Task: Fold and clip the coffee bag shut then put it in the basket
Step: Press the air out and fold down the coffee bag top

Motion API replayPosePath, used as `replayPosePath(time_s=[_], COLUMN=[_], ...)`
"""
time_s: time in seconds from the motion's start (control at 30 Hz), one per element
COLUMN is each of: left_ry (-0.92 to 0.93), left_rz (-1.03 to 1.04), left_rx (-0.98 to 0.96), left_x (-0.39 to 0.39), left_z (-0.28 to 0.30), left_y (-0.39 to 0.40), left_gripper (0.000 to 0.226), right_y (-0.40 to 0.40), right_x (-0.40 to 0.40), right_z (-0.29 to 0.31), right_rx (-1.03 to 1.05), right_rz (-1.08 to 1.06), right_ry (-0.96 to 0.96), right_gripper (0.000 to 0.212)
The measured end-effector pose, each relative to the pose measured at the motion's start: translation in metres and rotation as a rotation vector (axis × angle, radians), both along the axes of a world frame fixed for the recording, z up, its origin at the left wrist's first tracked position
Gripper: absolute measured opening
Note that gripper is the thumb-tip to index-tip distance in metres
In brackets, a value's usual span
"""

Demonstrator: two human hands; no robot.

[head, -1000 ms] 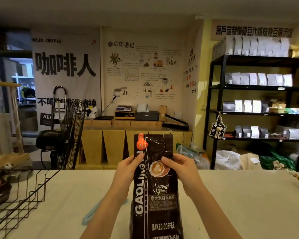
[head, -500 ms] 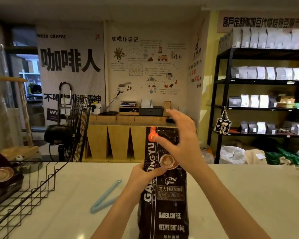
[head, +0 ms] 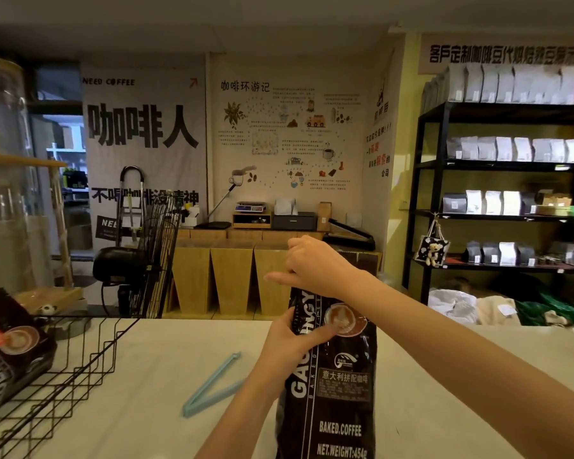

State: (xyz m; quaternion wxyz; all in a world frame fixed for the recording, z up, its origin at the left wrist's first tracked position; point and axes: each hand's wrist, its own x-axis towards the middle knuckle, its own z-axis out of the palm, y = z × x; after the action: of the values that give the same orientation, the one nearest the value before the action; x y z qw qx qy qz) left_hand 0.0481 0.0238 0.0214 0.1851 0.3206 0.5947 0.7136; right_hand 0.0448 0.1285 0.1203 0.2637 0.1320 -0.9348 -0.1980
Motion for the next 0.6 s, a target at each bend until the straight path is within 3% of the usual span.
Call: replayPosePath(time_s=[0.33,0.6], left_ry=[-0.002,-0.051], left_rz=[0.061,0.036], left_rx=[0.076,0.081], left_x=[0.004,0.002], left_z=[0.000,0.000], left_y=[0.003,0.004], left_gripper=[0.012,0.010], right_y=[0.004,0.011], right_x=[-0.015,-0.022], right_z=[0.004,-0.003], right_rx=[-0.536,-0.613], right_rz=[-0.102,-0.212], right_ry=[-0.152,-0.159], right_gripper=[0.047,0.045])
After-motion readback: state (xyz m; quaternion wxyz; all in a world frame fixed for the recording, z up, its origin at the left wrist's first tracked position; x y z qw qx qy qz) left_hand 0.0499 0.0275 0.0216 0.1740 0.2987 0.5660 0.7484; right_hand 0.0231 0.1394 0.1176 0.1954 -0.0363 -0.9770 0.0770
